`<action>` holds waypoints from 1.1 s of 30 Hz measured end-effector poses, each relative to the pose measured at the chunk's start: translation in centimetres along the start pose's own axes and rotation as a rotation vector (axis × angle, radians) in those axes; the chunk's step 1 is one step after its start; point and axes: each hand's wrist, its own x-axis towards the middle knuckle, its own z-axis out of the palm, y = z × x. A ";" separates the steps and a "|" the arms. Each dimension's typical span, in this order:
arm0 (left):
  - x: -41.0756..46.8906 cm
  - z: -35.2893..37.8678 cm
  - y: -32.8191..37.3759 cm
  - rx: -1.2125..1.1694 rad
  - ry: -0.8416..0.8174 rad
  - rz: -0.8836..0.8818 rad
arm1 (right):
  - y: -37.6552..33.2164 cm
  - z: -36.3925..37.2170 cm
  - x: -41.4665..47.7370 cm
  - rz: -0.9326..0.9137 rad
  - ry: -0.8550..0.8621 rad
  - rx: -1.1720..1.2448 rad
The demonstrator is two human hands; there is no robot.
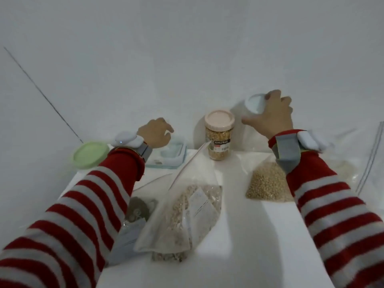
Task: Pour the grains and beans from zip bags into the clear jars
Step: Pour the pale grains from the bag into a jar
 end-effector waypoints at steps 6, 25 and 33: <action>-10.5 -8.2 12.0 -0.687 0.371 0.302 | -2.0 -10.4 -7.9 -0.543 -0.034 0.368; -21.9 8.2 27.8 0.232 0.402 0.220 | 14.5 -2.8 -21.9 -0.449 -0.423 0.612; -23.9 -0.6 30.8 -0.060 -0.088 -0.428 | 15.1 -2.2 -23.0 -0.339 -0.406 0.689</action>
